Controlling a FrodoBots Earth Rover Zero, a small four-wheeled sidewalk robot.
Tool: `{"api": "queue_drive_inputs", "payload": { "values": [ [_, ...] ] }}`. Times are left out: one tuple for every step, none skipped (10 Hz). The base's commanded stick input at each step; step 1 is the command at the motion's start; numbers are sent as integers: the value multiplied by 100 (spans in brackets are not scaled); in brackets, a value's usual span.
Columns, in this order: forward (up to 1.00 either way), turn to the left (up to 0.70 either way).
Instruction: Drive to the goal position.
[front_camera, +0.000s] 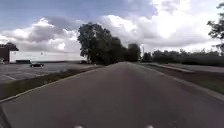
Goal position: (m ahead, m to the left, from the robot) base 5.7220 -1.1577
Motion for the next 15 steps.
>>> {"api": "queue_drive_inputs", "payload": {
  "values": [
    [70,-35],
    [70,-35],
    [70,-35],
    [70,-35],
    [70,-29],
    [70,-18],
    [70,0],
    [70,0],
    [70,0],
    [70,0],
    [70,0],
    [70,0],
    [70,0],
    [70,0],
    [70,0]
  ]
}}
